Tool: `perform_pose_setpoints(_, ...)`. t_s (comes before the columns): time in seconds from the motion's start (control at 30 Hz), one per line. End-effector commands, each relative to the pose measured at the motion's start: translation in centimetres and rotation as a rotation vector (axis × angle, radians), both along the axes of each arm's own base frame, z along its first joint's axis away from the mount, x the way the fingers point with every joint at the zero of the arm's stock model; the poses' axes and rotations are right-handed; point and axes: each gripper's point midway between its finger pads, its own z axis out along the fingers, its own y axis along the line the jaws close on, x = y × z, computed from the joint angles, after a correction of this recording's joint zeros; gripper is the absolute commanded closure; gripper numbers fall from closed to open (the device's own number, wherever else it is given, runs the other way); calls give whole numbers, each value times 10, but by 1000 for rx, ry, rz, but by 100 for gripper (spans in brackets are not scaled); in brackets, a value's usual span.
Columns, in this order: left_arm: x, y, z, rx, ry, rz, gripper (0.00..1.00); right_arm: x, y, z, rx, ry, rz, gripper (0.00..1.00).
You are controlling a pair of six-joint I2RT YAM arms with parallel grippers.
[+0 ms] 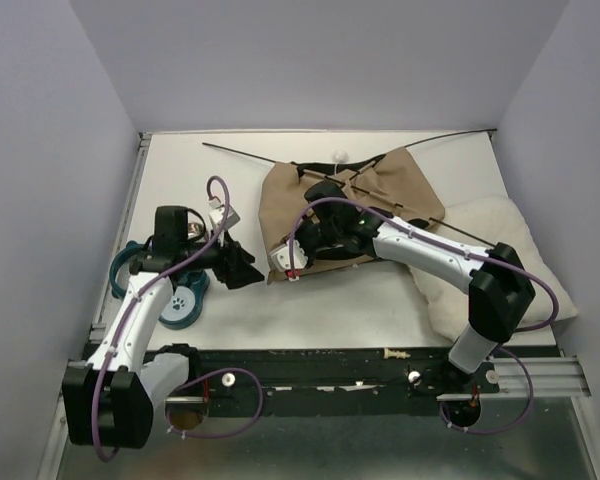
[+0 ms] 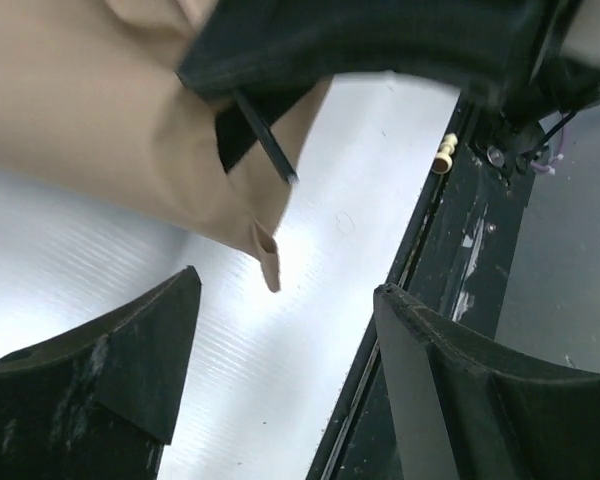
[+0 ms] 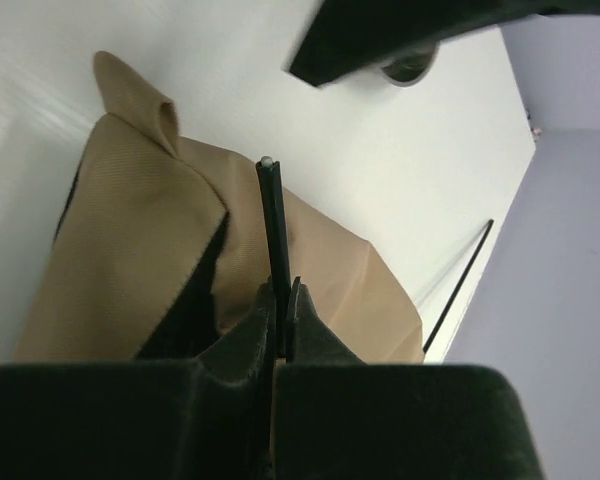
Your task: Set up the pet tent
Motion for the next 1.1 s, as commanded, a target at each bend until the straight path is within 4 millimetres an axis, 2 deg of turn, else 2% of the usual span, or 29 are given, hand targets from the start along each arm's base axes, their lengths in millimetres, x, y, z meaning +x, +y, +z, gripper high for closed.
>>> perform_pose_setpoints(0.0,1,-9,-6,-67,-105,46,19,26,-8,18,20,25,-75,99)
perform_pose_setpoints(0.1,4,-4,-6,-112,-184,169,17,46,-16,33,29,13,-111,99)
perform_pose_setpoints(0.13,7,-3,3,-146,-258,215,15,51,-18,37,32,4,-116,99)
perform_pose_setpoints(0.17,7,1,-7,-127,-283,250,14,58,-22,41,34,-6,-126,99)
perform_pose_setpoints(0.2,4,-7,-5,-130,-296,235,14,62,-24,45,40,-16,-131,99)
perform_pose_setpoints(0.3,13,-10,-12,-121,-245,305,17,70,-29,51,41,-29,-139,99)
perform_pose_setpoints(0.47,30,-19,-36,-104,-226,353,28,69,-33,53,41,-27,-140,99)
perform_pose_setpoints(0.57,33,-26,-45,-100,-238,320,33,69,-33,54,40,-27,-142,99)
perform_pose_setpoints(0.67,33,-38,-46,-111,-262,268,34,71,-33,55,39,-29,-144,99)
perform_pose_setpoints(0.8,44,-40,-51,-106,-283,278,36,70,-32,59,46,-26,-142,99)
perform_pose_setpoints(0.97,43,-49,-54,-114,-307,218,55,69,-33,58,42,-20,-139,99)
perform_pose_setpoints(1.07,39,-50,-60,-107,-314,195,62,69,-33,59,44,-17,-142,99)
